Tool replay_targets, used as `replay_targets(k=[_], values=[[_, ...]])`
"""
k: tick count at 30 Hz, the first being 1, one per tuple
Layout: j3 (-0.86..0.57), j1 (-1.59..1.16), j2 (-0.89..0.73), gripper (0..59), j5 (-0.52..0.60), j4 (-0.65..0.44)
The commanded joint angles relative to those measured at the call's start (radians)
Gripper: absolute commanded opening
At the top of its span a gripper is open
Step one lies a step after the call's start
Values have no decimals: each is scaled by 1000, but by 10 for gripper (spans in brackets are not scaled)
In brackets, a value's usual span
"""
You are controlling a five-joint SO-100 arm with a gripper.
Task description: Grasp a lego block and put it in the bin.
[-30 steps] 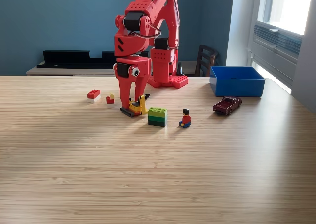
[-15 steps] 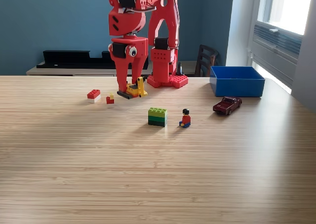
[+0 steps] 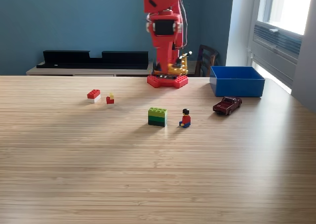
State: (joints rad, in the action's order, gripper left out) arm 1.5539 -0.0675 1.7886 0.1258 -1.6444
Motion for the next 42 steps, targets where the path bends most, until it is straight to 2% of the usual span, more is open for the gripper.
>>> replay_targets(k=[1, 12, 24, 36, 42], values=[[-67, -298, 71, 0, -48, -40], [-107, -841, 63, 0, -120, -80], [-40, -1246, 58, 0, -204, -75], [67, -1292, 57, 0, -242, 37], [57, -1281, 54, 0, -253, 57]])
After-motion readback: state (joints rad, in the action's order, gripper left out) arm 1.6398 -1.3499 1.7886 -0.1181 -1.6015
